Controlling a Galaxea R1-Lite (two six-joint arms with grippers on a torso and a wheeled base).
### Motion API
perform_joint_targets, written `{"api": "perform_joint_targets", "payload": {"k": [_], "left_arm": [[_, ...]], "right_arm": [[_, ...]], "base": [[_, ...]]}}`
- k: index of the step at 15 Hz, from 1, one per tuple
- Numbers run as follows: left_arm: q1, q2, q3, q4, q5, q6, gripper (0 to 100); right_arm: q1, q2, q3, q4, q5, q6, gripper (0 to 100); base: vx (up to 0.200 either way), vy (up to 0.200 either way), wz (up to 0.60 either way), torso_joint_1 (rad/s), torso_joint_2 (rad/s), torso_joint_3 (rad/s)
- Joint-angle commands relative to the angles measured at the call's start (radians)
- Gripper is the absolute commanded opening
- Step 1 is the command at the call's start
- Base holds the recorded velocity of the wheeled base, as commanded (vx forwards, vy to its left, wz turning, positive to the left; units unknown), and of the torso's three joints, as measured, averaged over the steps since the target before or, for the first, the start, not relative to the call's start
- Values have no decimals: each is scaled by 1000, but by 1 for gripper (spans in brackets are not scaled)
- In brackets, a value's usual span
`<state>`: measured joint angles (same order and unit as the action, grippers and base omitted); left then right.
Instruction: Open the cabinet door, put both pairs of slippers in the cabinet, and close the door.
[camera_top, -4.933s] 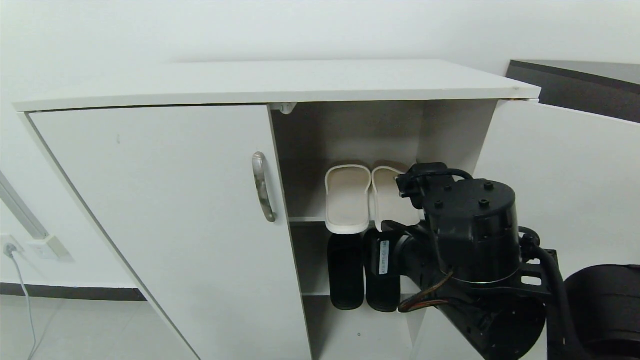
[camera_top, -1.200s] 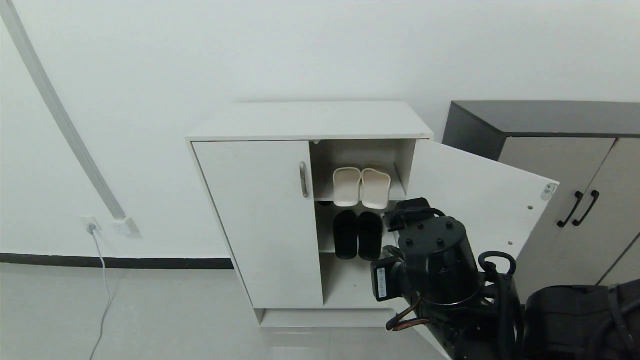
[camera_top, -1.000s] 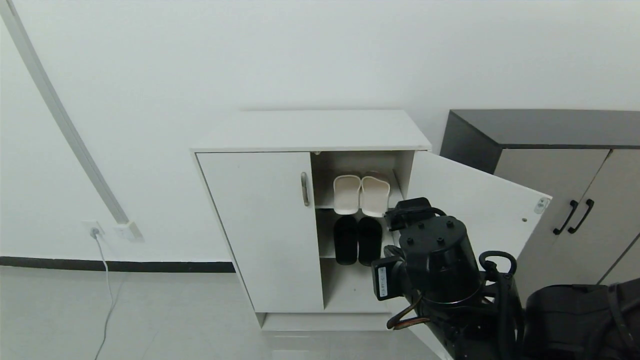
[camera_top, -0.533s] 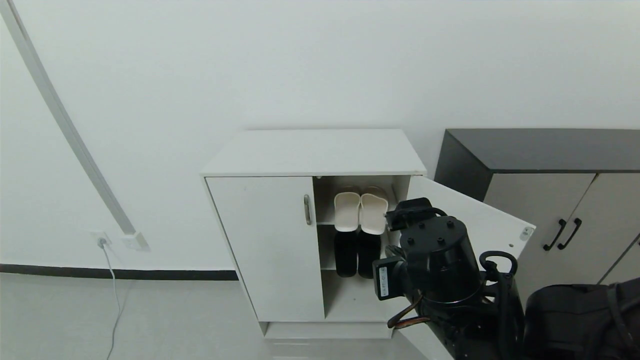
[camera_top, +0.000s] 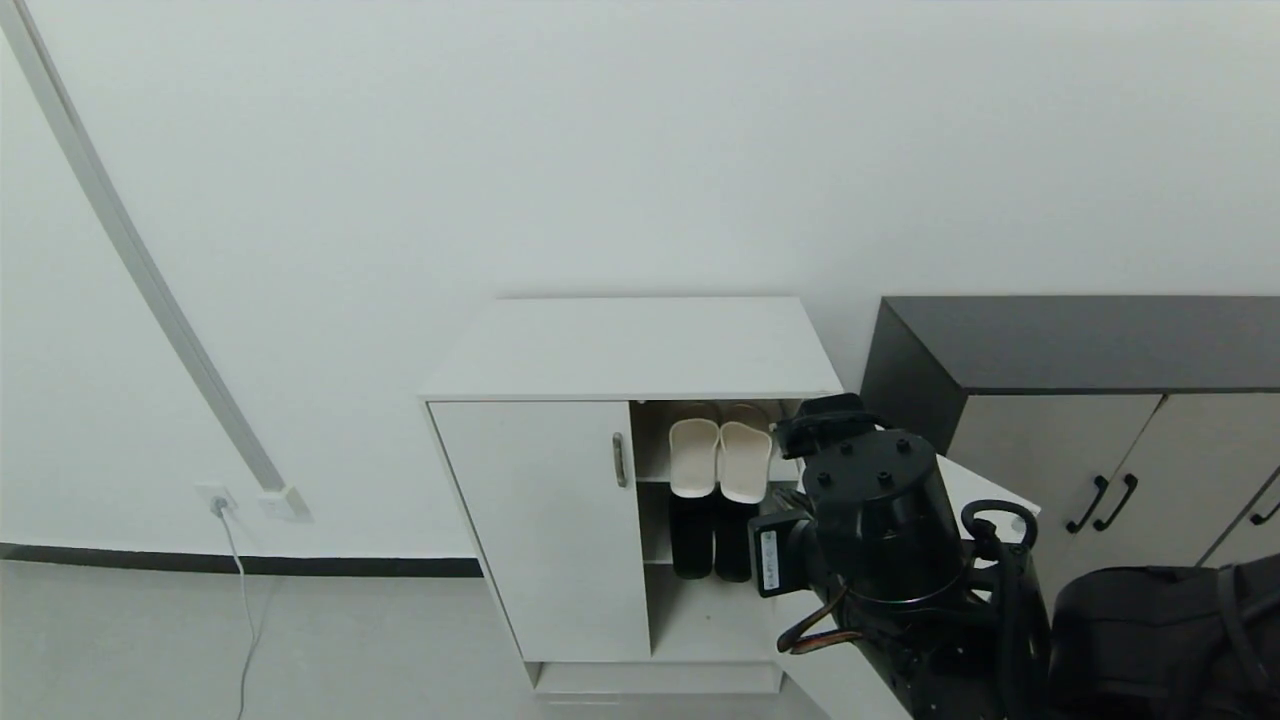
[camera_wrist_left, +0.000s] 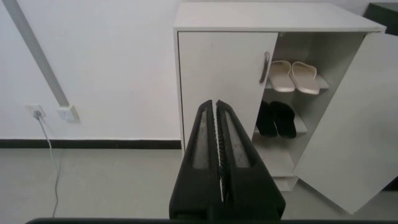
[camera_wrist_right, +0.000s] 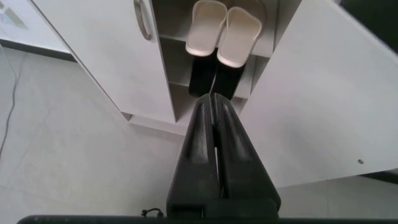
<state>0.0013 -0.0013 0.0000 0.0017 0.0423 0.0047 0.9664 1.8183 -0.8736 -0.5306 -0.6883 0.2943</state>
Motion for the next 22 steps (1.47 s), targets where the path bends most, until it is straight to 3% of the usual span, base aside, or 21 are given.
{"api": "perform_joint_targets", "payload": {"k": [1, 7, 13, 20, 22], "left_arm": [[0, 1, 0, 0, 1, 0, 0], [0, 1, 0, 0, 1, 0, 0], [0, 1, 0, 0, 1, 0, 0], [0, 1, 0, 0, 1, 0, 0], [0, 1, 0, 0, 1, 1, 0]], "right_arm": [[0, -2, 1, 0, 0, 0, 0], [-29, 1, 21, -31, 3, -14, 0], [-31, 4, 35, -32, 7, -18, 0], [-49, 6, 38, -34, 33, -17, 0], [-71, 18, 36, -38, 39, -18, 0]], "base": [[0, 0, 0, 203, -452, -246], [0, 0, 0, 176, -386, -213], [0, 0, 0, 19, -42, -20], [0, 0, -600, 3, -2, 2], [0, 0, 0, 0, 0, 0]]}}
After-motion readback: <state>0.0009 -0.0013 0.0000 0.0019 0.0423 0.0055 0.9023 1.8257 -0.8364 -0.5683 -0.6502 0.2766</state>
